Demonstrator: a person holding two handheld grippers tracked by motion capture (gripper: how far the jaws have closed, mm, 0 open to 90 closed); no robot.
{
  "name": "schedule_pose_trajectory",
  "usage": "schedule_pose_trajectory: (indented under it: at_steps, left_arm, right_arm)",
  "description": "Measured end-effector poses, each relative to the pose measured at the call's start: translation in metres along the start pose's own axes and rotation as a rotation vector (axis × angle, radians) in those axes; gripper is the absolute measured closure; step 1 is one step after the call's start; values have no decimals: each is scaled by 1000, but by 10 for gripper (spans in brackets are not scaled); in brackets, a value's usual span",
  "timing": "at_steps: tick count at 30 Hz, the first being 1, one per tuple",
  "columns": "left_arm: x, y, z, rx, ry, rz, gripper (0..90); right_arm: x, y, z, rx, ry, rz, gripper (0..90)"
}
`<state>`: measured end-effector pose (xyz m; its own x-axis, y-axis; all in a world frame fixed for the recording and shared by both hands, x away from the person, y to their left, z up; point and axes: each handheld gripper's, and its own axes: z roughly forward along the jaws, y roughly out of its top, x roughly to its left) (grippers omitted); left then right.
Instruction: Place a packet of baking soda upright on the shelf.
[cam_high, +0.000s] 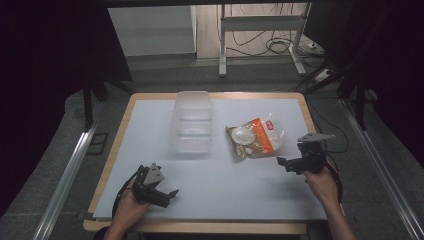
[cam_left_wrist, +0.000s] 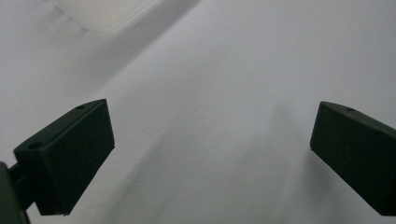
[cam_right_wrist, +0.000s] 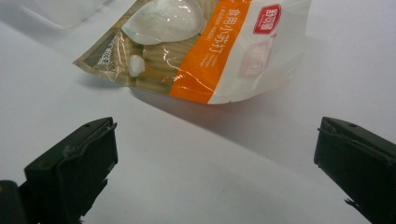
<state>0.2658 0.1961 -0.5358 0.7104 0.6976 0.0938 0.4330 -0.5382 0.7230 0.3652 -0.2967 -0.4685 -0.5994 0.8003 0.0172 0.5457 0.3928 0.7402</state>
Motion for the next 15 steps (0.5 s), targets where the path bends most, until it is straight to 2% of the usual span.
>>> schedule_pose_trajectory:
  at_steps: [5,11,13,15]
  left_arm:
    - [2,0,-1,-7,-13,-19,0]
    - [2,0,-1,-4,-16,-24,0]
    - [3,0,-1,-5,-16,-27,0]
    - [3,0,-1,-5,-14,-27,0]
  right_arm:
    - [-1,6,2,7,-20,-28,0]
    - [-5,14,6,12,-5,31,9]
    - [-5,17,8,12,1,30,12]
    - [-4,20,11,10,-27,21,22]
